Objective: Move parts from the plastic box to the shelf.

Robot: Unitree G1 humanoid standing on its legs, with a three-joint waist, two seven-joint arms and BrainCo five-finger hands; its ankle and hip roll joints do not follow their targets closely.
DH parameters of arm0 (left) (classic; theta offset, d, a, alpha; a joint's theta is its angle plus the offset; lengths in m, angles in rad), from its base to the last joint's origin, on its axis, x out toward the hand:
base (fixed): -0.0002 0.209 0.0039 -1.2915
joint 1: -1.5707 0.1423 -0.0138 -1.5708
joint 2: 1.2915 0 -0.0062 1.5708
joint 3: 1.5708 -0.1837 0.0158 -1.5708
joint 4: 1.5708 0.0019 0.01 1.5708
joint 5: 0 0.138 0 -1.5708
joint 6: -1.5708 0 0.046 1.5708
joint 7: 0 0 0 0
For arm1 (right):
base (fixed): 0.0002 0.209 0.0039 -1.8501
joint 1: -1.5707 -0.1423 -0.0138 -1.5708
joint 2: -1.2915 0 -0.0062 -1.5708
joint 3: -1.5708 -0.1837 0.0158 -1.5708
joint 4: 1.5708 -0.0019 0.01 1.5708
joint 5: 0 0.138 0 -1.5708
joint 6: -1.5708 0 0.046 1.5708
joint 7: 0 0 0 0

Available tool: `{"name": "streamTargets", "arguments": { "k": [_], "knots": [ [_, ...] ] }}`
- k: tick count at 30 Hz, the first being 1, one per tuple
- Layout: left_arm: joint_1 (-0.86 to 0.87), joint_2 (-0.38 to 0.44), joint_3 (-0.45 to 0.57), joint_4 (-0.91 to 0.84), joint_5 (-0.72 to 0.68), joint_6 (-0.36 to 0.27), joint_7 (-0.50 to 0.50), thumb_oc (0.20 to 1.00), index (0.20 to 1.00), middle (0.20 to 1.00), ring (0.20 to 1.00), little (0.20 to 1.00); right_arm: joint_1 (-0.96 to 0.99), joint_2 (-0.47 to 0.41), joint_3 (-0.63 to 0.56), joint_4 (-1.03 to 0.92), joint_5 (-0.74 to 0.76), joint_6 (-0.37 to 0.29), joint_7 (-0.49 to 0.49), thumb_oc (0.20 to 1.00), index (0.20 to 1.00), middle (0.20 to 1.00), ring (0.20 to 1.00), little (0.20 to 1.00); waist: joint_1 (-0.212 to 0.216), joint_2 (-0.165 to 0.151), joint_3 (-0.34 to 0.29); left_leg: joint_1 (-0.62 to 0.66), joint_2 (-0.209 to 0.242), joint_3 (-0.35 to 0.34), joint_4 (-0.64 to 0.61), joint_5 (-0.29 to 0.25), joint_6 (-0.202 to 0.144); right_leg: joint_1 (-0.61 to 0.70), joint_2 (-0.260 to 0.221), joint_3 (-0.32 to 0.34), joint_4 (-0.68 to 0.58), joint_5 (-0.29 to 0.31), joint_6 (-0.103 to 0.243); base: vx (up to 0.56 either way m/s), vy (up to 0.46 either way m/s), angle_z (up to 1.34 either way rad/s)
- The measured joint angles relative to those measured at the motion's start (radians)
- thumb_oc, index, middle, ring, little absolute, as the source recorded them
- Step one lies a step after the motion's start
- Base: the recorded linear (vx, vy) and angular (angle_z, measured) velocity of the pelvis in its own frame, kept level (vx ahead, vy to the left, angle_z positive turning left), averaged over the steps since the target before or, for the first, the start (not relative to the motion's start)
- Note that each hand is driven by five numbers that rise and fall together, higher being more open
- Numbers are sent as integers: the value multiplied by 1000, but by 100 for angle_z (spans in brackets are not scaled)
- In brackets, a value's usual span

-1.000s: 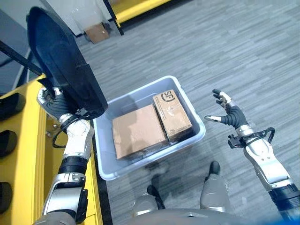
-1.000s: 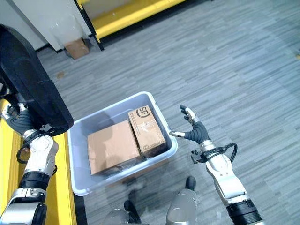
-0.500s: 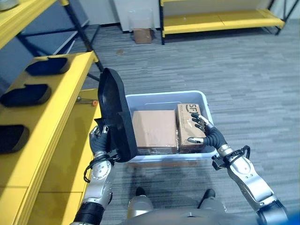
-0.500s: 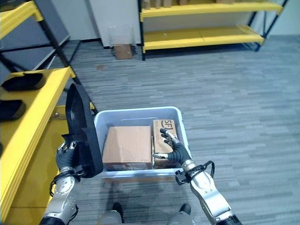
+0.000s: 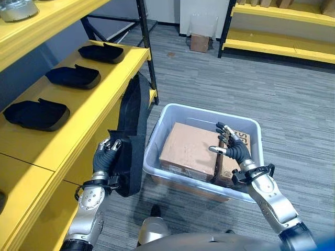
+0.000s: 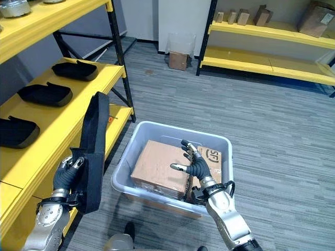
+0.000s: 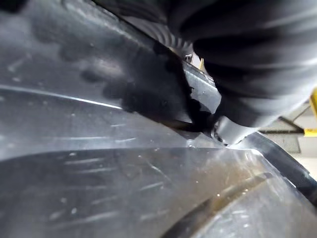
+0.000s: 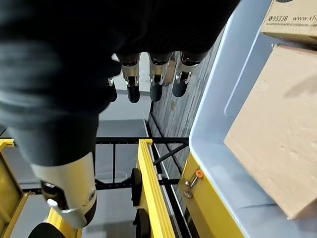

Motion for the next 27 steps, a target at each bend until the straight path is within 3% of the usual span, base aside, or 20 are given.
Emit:
{"name": "streamTargets", "arguments": {
  "k": [3,5,6,8,10,11,17,22,27],
  "knots": [
    [-11,-2,-1,1,-46,8,-18,200,200,200,200,200,-3,8,-21,19,37,8,-2,1000,1000,1000,1000,1000,-8,-4,10,28,-2,24,-21,-8,0,-2,-3,-1,15,20,-12,-68,82,-18],
    [-35,-9,-7,2,-101,12,-20,200,200,200,200,200,1,25,-23,35,57,8,3,1000,1000,1000,1000,1000,-27,1,17,32,0,16,-34,-8,14,-15,-1,1,56,-5,14,2,-16,-1],
    [-49,-6,-9,1,-109,12,-22,200,200,200,200,200,6,25,-21,37,58,9,5,1000,1000,1000,1000,1000,-32,-4,16,30,3,10,-36,-2,15,-15,21,27,68,-57,32,41,-60,15],
    [-64,-17,-14,1,-120,11,-23,200,200,200,200,200,6,19,-29,38,47,2,5,1000,1000,1000,1000,1000,-41,-6,14,33,14,-10,-33,14,17,-3,58,65,54,-88,26,55,-88,19],
    [-80,-56,-46,-1,-138,8,-26,200,200,200,200,200,18,-8,-48,39,-31,-40,17,1000,1000,1000,1000,1000,-73,17,22,32,35,-66,-36,27,17,20,126,159,57,-139,8,77,-117,59],
    [-72,-70,-64,-1,-138,8,-28,200,200,200,200,200,18,-30,-49,35,-35,-49,28,1000,1000,1000,1000,1000,-70,22,17,31,40,-68,-33,27,16,24,134,166,50,-141,6,66,-154,34],
    [-60,-137,-166,-2,-133,25,-40,200,200,200,200,200,33,-86,-60,58,-28,-66,33,1000,1000,1000,1000,1000,-82,86,-8,-6,44,-132,7,23,20,74,169,172,-22,-140,5,37,-182,27],
    [-20,-137,-147,-10,-127,31,-21,200,200,200,200,200,70,-94,-59,58,-33,-92,25,1000,1000,1000,1000,1000,-78,121,-37,-36,28,-173,19,17,27,92,173,179,-54,-139,5,23,-162,23],
    [42,-129,-97,-12,-131,47,-18,200,200,200,200,200,104,-94,-57,60,-34,-95,8,1000,1000,1000,1000,1000,-74,131,-43,-71,17,-171,67,24,27,112,173,154,-69,-143,4,-69,-96,25]
  ]
}}
